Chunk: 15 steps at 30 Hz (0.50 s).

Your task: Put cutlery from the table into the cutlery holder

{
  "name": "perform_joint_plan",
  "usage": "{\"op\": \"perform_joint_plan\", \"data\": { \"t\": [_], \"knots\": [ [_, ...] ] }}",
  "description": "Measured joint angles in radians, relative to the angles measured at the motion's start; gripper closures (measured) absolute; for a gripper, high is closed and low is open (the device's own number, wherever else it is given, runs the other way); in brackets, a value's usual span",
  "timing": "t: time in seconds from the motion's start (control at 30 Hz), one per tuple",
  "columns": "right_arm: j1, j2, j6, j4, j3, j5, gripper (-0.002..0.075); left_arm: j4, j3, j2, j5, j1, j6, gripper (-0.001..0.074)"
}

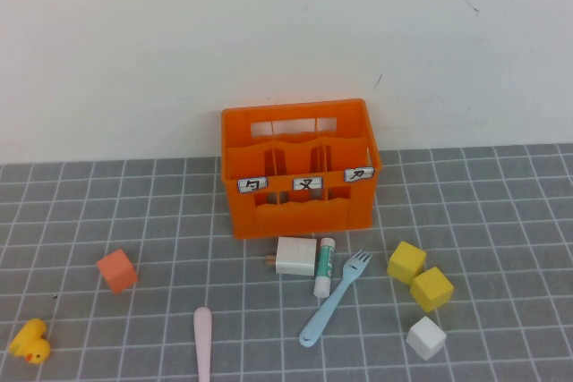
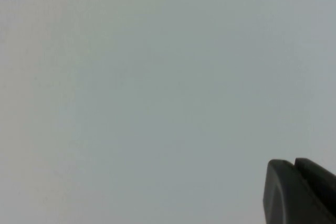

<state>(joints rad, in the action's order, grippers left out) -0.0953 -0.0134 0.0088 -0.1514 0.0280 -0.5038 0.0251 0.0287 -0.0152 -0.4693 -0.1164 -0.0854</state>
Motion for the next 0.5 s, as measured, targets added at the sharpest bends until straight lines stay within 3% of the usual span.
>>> {"op": "perform_joint_plan", "data": {
  "t": [0.13, 0.23, 0.37, 0.5],
  "knots": [
    [0.0, 0.0, 0.046, -0.008, 0.0, -0.036, 0.0729, 0.017, 0.0, 0.0, -0.034, 0.0, -0.034, 0.0736],
    [0.0, 0.0, 0.076, -0.111, -0.041, 0.013, 0.0729, 0.042, -0.018, 0.0, -0.017, 0.0, -0.128, 0.0736],
    [0.0, 0.0, 0.259, -0.416, -0.197, 0.158, 0.0729, 0.047, -0.197, 0.006, 0.331, 0.0, -0.166, 0.0736],
    [0.0, 0.024, 0.598, -0.71, -0.335, 0.286, 0.0729, 0.047, -0.39, 0.096, 0.657, 0.0, -0.175, 0.0736]
  ]
}}
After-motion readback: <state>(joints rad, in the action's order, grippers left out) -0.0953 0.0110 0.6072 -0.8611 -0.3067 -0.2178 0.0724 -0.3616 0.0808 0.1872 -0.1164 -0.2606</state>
